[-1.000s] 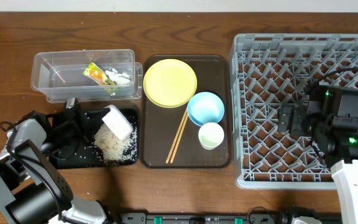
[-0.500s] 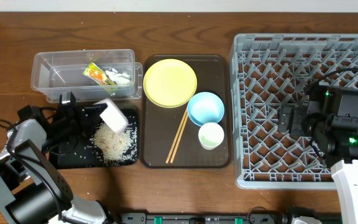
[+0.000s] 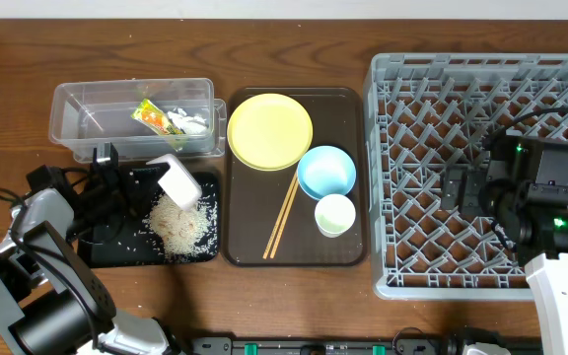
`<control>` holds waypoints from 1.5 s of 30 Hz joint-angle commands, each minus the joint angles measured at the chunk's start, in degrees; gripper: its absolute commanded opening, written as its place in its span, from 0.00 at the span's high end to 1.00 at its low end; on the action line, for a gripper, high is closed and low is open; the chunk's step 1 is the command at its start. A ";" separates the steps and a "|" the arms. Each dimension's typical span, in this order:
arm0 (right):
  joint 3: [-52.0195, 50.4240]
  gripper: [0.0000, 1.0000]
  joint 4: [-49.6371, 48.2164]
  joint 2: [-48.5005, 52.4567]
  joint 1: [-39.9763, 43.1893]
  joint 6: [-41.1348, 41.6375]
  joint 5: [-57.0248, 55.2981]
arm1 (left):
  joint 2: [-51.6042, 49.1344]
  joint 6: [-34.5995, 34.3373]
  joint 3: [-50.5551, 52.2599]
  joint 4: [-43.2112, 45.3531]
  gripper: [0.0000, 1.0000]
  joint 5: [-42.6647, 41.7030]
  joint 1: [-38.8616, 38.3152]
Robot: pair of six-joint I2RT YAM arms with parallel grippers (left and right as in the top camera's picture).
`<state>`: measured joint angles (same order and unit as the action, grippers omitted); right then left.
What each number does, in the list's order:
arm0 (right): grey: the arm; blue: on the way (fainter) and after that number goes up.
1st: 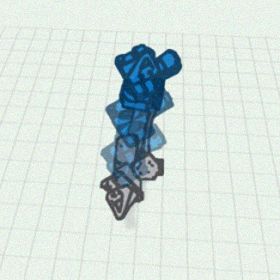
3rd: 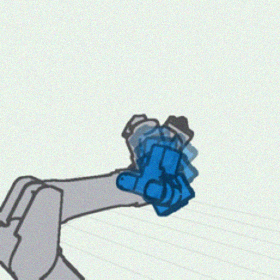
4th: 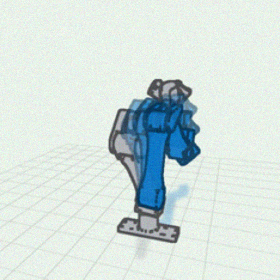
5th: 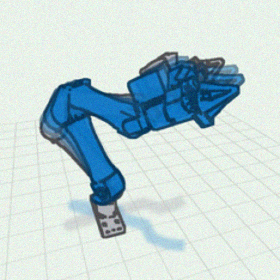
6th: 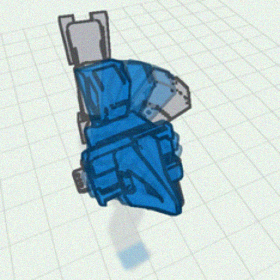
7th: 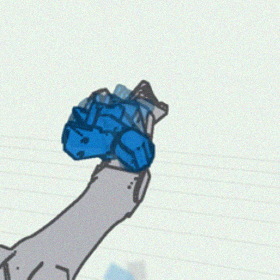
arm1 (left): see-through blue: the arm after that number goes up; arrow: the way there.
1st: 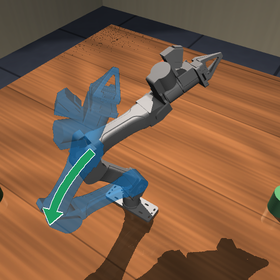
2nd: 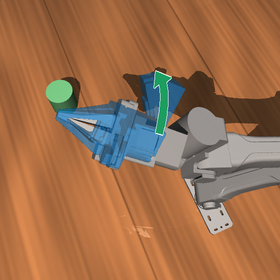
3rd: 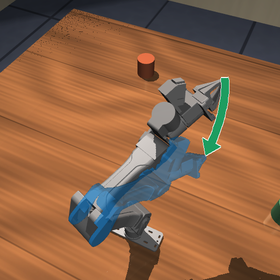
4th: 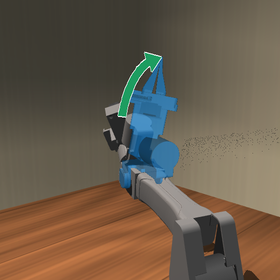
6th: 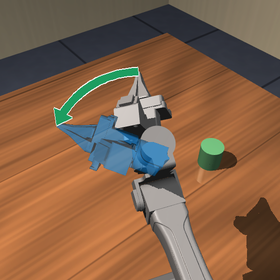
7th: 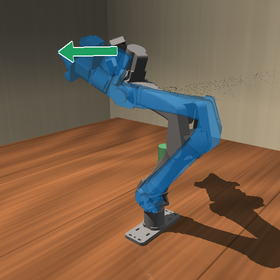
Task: Sort waste into correct bins and load items into the dishwasher rack
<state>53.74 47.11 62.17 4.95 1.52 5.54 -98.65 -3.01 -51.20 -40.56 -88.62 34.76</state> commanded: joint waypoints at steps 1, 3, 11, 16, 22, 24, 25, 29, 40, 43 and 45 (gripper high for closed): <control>1.38 0.01 0.07 -0.39 -1.60 0.57 -0.15 | 0.81 0.00 -0.04 -0.02 0.94 -1.51 -0.50; 1.38 0.01 0.07 -0.39 -1.60 0.57 -0.15 | 2.34 -0.02 -0.17 0.00 0.94 -0.72 -1.62; 1.38 0.01 0.07 -0.39 -1.60 0.57 -0.15 | 12.83 -3.58 -4.76 0.00 0.94 19.87 -15.80; 1.38 0.01 0.00 -0.39 -1.60 0.57 -0.15 | 16.65 -4.81 -5.68 1.49 0.93 34.53 -29.31; 1.38 0.01 0.02 -0.39 -1.60 0.57 -0.13 | 15.02 -5.86 -5.66 2.43 0.93 52.11 -45.42; 1.38 0.01 0.02 -0.39 -1.60 0.57 -0.13 | 13.42 -5.90 -5.60 3.02 0.93 57.46 -49.77; 1.38 0.01 0.02 -0.39 -1.60 0.59 -0.13 | 12.55 -5.90 -5.60 3.41 0.93 59.91 -51.65; 1.38 0.01 0.04 -0.39 -1.60 0.57 -0.13 | 9.22 -5.88 -5.60 6.34 0.92 65.31 -56.96; 1.38 0.01 0.09 -0.39 -1.60 0.57 -0.15 | 7.52 -5.88 -6.43 8.15 0.61 68.72 -59.91; 1.38 0.01 0.11 -0.39 -1.60 0.57 -0.13 | 9.46 -5.86 -8.41 7.06 0.53 67.63 -59.91; 1.38 0.01 0.09 -0.39 -1.60 0.57 -0.13 | 11.32 -5.86 -10.47 6.82 0.50 65.40 -59.93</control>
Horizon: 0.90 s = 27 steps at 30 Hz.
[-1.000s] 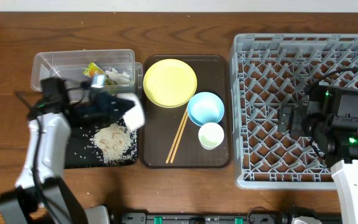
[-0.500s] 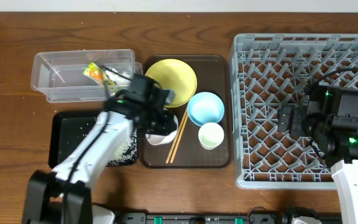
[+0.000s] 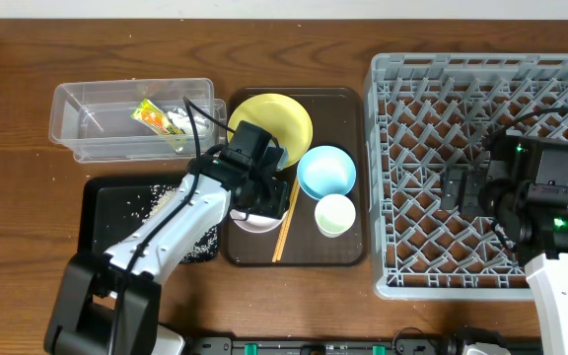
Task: Sort waste into correct bins and load items into the dishwasher rack
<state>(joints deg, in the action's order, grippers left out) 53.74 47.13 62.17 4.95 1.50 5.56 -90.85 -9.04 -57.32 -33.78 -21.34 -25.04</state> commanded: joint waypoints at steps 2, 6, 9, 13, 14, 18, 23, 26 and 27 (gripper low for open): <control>1.38 0.01 0.07 -0.39 -1.60 0.59 -0.15 | 5.18 0.15 -5.84 0.76 0.50 -4.68 -0.22; 1.38 0.01 0.02 -0.39 -1.60 0.59 -0.15 | 6.69 0.15 -6.08 2.38 0.48 -6.08 -1.86; 1.38 0.01 0.07 -0.39 -1.60 0.61 -0.15 | 5.40 0.13 -5.75 2.34 0.48 -6.10 -3.67; 1.38 0.01 0.07 -0.39 -1.60 0.61 -0.15 | 1.92 0.13 -5.53 2.43 0.48 -6.05 -7.69; 1.38 0.01 0.07 -0.39 -1.60 0.59 -0.15 | 1.03 0.13 -5.53 2.43 0.48 -5.79 -8.50; 1.38 0.01 0.11 -0.39 -1.60 0.61 -0.15 | -2.58 0.11 -5.53 1.51 0.48 -0.90 -11.32; 1.38 0.01 0.15 -0.39 -1.60 0.61 -0.15 | -6.73 0.11 -5.53 1.49 0.58 0.00 -13.00; 1.38 0.01 0.33 -0.39 -1.60 0.61 -0.15 | -8.07 -0.52 -5.53 1.51 0.78 0.00 -12.98; 1.38 0.01 0.33 -0.39 -1.60 0.61 -0.15 | -8.07 -0.76 -5.53 1.53 0.81 0.04 -12.98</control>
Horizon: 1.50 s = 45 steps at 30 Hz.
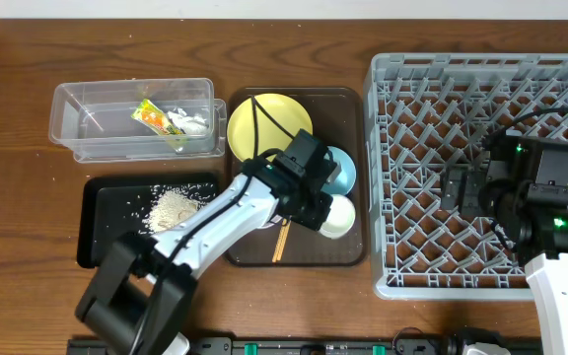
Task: Sort waste into correct bins and load items into the dishwasher rack
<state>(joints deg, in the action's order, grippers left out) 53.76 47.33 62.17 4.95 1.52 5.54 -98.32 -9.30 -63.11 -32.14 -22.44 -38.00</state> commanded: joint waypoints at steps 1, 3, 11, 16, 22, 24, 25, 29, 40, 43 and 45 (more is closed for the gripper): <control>1.36 0.01 0.11 -0.39 -1.60 0.59 -0.13 | -0.59 -0.48 0.24 -0.02 0.85 1.14 -0.02; 1.36 0.01 0.13 -0.39 -1.60 0.59 -0.11 | -0.42 -0.98 0.24 0.09 0.89 2.14 0.09; 1.36 0.01 -1.29 -0.39 -1.60 0.59 -0.11 | 6.16 -5.46 0.09 0.15 0.94 -0.37 6.19; 1.36 0.01 -4.76 -0.39 -1.60 0.48 3.74 | 11.72 -10.45 0.09 5.81 0.94 -13.90 15.04; 1.31 0.01 -6.03 1.01 -1.64 -12.98 35.89 | 9.81 -22.97 0.09 19.23 0.94 -33.77 23.58; 1.29 0.01 -5.62 1.95 -1.81 -15.87 43.17 | 8.61 -25.70 0.09 22.08 0.94 -39.87 24.26; 1.27 0.01 -5.49 2.64 -2.12 -17.53 46.60 | 7.91 -26.47 0.09 23.32 0.94 -43.28 24.28; 1.27 0.01 -5.60 5.77 -4.85 -23.91 54.36 | 6.29 -28.57 0.09 24.15 0.94 -50.07 23.45; 1.27 0.01 -22.10 13.05 -14.01 -25.55 58.40 | 5.84 -31.78 0.09 24.15 0.94 -57.72 22.16; 1.27 0.02 -25.99 13.11 -15.30 -25.24 58.40 | 5.84 -33.05 0.09 24.13 0.94 -58.64 22.16; 1.27 0.02 -27.98 13.11 -15.67 -23.71 58.40 | 5.84 -33.05 0.09 24.13 0.94 -58.60 22.16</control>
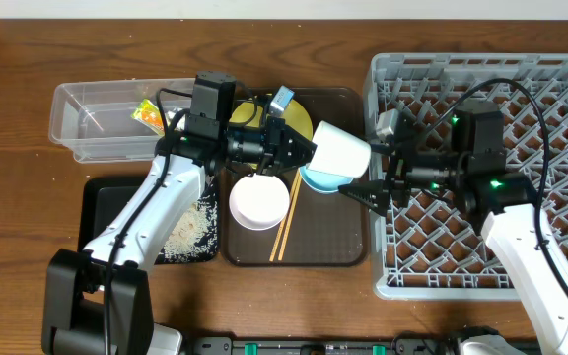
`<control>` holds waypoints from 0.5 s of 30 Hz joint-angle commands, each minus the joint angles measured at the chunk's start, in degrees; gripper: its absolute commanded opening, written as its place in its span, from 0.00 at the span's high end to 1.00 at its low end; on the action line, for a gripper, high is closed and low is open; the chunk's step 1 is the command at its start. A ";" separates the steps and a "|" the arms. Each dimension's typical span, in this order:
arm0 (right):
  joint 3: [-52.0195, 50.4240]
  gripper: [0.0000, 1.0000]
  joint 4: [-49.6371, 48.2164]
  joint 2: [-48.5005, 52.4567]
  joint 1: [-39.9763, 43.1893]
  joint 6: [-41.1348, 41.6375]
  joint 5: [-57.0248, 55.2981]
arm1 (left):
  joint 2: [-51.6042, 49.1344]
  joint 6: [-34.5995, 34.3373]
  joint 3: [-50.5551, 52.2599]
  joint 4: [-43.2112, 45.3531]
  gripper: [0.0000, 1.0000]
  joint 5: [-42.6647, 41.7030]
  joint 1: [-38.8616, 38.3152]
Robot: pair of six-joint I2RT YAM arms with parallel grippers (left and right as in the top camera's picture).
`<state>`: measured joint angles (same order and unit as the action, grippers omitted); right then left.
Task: Sort waste into correct bins and load items into the dishwasher rack
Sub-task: 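Grasp the white cup with the right gripper, taking it from the left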
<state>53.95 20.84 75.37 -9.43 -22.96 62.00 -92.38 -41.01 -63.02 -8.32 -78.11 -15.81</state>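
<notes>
My left gripper (302,150) points right over the brown tray (348,251) and is shut on the pale white cup (343,150), held on its side in the air. My right gripper (365,187) reaches left from the grey dishwasher rack (521,266) and stands open just below and right of the cup. On the tray, a white bowl (259,202) sits beside the chopsticks (284,225). The blue bowl (319,181) and yellow plate (252,110) are partly hidden under the arm and cup.
A clear bin (87,133) with wrappers stands at the back left. In front of it is a black tray (106,212) with spilled rice (187,232). The rack fills the right side of the table.
The left gripper was down at the cup on the tray; it now holds the cup raised and sideways. The right arm has swung left from over the rack to the cup.
At first the left gripper held the white bowl tipped over the black tray, rice below it. Then the bowl stood on the brown tray under the gripper. Then the gripper was at the cup. Now the cup is lifted, with the right gripper beside it.
</notes>
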 commanded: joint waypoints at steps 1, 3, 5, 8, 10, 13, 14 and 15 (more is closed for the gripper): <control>1.07 0.03 -2.45 -0.09 -1.44 1.53 1.95 | -0.11 -1.33 0.00 0.31 0.94 -2.93 -0.02; 1.07 0.04 -4.07 -0.09 -1.49 2.49 1.97 | -0.11 -1.33 0.00 0.31 0.94 -2.93 -0.02; 1.07 0.06 -5.27 -0.09 -1.49 2.82 2.03 | -0.11 -1.33 0.00 0.31 0.94 -2.93 -0.02; 1.07 0.12 -6.64 -0.09 -1.49 2.82 3.15 | -0.11 -1.33 0.00 0.31 0.94 -2.93 -0.02; 1.07 0.13 -7.26 -0.09 -1.49 2.82 3.19 | -0.11 -1.36 0.00 0.31 0.94 -2.93 -0.02; 1.07 0.23 -7.78 -0.09 -1.49 2.82 3.23 | -0.11 -1.79 0.00 0.31 0.94 -2.93 -0.02; 1.07 0.28 -7.80 -0.09 -1.49 2.82 3.26 | -0.11 -2.01 0.00 0.33 0.94 -2.91 -0.02; 1.07 0.31 -7.80 -0.09 -1.49 2.82 3.39 | -0.11 -2.21 0.00 0.33 0.94 -2.91 -0.02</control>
<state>53.95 13.26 75.35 -10.39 -20.23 64.23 -92.38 -42.46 -63.02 -8.32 -79.40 -15.81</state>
